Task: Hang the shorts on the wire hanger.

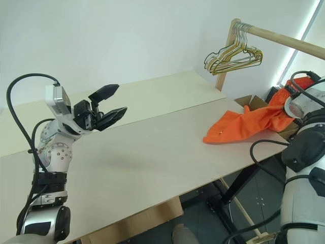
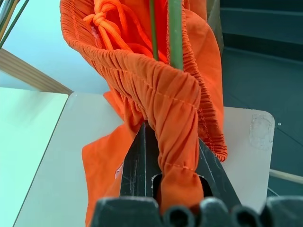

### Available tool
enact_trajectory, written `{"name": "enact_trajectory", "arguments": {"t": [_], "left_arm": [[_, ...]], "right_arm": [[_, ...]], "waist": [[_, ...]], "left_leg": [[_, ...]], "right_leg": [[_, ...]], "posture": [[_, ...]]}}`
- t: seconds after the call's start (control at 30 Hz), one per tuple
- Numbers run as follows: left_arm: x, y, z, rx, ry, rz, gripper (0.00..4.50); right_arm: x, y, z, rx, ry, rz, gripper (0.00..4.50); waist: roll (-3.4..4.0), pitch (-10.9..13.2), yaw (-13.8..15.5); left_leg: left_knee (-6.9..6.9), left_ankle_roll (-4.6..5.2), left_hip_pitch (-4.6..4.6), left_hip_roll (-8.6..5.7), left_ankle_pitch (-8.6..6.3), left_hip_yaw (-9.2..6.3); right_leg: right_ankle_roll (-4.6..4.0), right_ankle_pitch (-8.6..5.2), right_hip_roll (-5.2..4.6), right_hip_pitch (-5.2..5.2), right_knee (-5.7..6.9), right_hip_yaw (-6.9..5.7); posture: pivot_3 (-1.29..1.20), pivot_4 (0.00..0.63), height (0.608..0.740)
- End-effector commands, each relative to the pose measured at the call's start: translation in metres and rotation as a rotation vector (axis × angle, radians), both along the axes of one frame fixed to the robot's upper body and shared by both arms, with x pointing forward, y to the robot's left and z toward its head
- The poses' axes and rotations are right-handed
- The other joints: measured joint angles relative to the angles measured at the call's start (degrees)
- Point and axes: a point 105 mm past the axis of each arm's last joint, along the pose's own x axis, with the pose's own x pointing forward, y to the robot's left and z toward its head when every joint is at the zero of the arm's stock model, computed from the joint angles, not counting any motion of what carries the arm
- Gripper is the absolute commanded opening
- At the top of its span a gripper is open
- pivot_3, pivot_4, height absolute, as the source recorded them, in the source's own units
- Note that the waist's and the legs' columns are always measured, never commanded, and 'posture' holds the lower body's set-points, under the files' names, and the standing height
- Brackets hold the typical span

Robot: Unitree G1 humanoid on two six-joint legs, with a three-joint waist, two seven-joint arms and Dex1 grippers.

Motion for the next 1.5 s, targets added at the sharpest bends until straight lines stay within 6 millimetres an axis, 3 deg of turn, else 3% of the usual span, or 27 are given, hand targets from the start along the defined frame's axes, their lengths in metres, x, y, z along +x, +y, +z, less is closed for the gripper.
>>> {"name": "enact_trajectory", "arguments": {"t": [0.03,0.2,0.23,0.3,0.63,0.77,0.87,1.07,1.3,1.5], "left_arm": [[-0.004,-0.001,0.007,0.02,-0.041,0.01,4.46],[-0.005,-0.002,0.007,0.016,-0.042,-0.001,4.46],[-0.006,-0.002,0.007,0.015,-0.043,-0.007,4.5],[-0.007,-0.002,0.007,0.01,-0.041,-0.01,4.5],[-0.006,-0.002,0.007,0.003,-0.037,-0.01,4.5],[-0.006,-0.003,0.006,0.005,-0.036,-0.01,4.5],[-0.006,-0.003,0.006,0.006,-0.036,-0.011,4.5],[-0.006,-0.002,0.005,0.006,-0.031,-0.015,4.5],[-0.005,-0.003,0.007,-0.002,-0.035,-0.022,4.5],[-0.005,0.001,0.007,-0.001,-0.039,0.005,4.5]], "right_arm": [[-0.001,-0.005,0.008,-0.013,-0.039,-0.019,0.0],[0.001,-0.006,0.007,-0.133,0.015,0.014,0.0],[0.001,-0.005,0.008,-0.13,0.013,0.015,0.53],[0.001,-0.005,0.011,-0.148,0.01,0.025,0.95],[0.001,-0.006,0.014,-0.219,0.054,0.011,4.42],[-0.003,-0.012,0.02,-0.34,0.124,-0.035,4.47],[-0.015,-0.025,0.043,-0.53,0.21,-0.169,4.47],[-0.021,-0.022,0.078,-0.716,0.243,-0.312,4.47],[-0.018,-0.005,0.111,-0.989,0.235,-0.396,4.47],[0.0,0.041,0.148,-1.367,-0.005,-0.351,4.47]], "waist": [[0.0,0.0,0.0],[0.0,0.0,0.0],[0.0,0.0,0.0],[0.0,0.0,-0.1],[0.0,0.0,0.0],[0.0,0.0,0.0],[0.01,0.0,0.0],[0.02,0.0,-0.1],[0.02,0.0,-0.2],[0.03,0.0,-0.3]], "left_leg": [[0.0,0.0,0.01,0.0,0.0,0.01],[0.0,0.0,0.05,0.0,0.0,0.01],[0.0,0.0,0.05,0.0,0.0,0.02],[0.0,0.0,0.05,0.0,0.0,0.03],[0.01,0.0,0.05,0.0,0.0,0.04],[0.01,0.0,0.04,0.0,0.0,0.04],[0.01,0.0,0.05,0.0,0.0,0.05],[0.0,0.0,0.04,-0.01,0.0,0.07],[0.03,0.0,0.08,-0.01,0.0,0.08],[0.04,0.0,0.1,-0.01,0.0,0.08]], "right_leg": [[0.0,0.0,0.0,0.01,0.0,0.0],[0.02,0.0,0.01,0.06,-0.01,0.01],[0.02,0.01,0.01,0.06,-0.01,0.02],[0.02,0.01,0.01,0.06,-0.01,0.03],[0.05,0.03,0.0,0.06,-0.03,0.04],[0.05,0.03,0.0,0.06,-0.06,0.05],[0.05,0.03,-0.01,0.06,-0.05,0.06],[0.06,0.04,0.0,-0.01,-0.03,0.09],[0.07,0.05,-0.01,-0.02,0.01,0.11],[0.11,0.08,-0.02,-0.06,-0.02,0.12]], "posture": [[-0.13,0.0,0.74],[-0.13,0.0,0.74],[-0.13,0.0,0.74],[-0.13,0.0,0.74],[-0.14,0.0,0.74],[-0.14,0.0,0.74],[-0.14,0.0,0.74],[-0.15,0.0,0.74],[-0.15,0.0,0.74],[-0.14,0.0,0.74]]}}
